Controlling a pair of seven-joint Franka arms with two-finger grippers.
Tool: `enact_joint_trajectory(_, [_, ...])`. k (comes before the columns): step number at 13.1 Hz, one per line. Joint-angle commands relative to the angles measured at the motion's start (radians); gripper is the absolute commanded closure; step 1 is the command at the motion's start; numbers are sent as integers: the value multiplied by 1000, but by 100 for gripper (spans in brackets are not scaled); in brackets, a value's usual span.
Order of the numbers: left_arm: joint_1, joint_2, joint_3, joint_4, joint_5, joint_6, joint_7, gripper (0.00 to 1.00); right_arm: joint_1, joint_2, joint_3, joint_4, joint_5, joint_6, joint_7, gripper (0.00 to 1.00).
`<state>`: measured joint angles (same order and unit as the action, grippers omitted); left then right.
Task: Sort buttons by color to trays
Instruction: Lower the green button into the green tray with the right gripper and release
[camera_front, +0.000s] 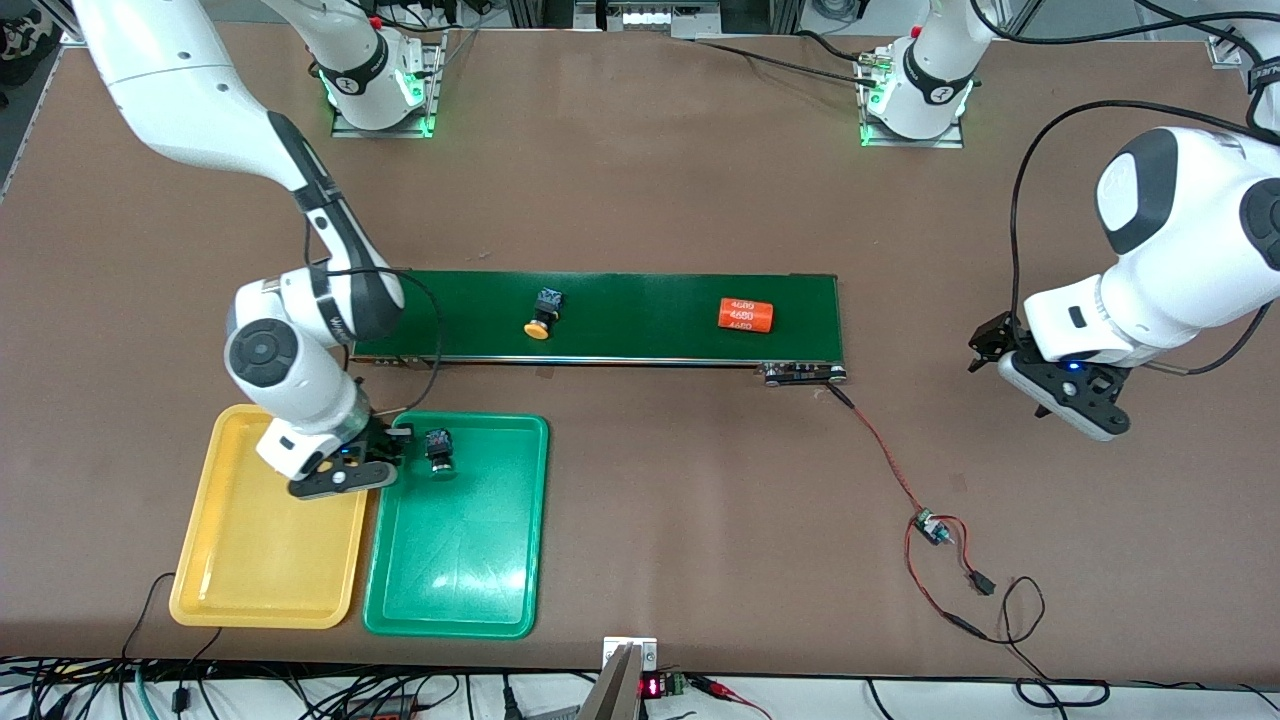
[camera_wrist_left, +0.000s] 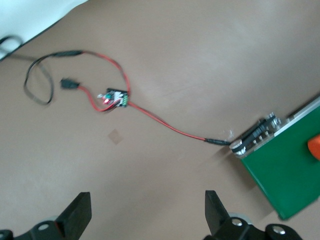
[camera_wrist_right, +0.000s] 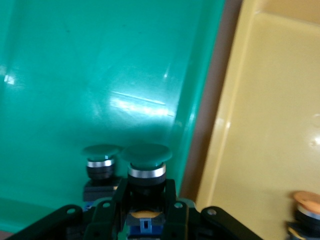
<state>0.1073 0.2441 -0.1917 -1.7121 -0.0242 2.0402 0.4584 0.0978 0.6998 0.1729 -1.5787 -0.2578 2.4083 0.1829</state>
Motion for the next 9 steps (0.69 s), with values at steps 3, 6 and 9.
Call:
enact_joint_trajectory(3, [-9, -14, 49, 28, -14, -69, -286, 0, 5, 47, 4, 60, -8, 3, 3, 84])
enact_joint_trajectory(6, [-20, -14, 51, 98, -13, -200, -534, 0, 2, 52, 4, 59, -6, 14, 7, 29])
enact_joint_trajectory(9, [-34, -14, 89, 205, -3, -241, -553, 0, 3, 52, 4, 59, -5, 14, 12, 2])
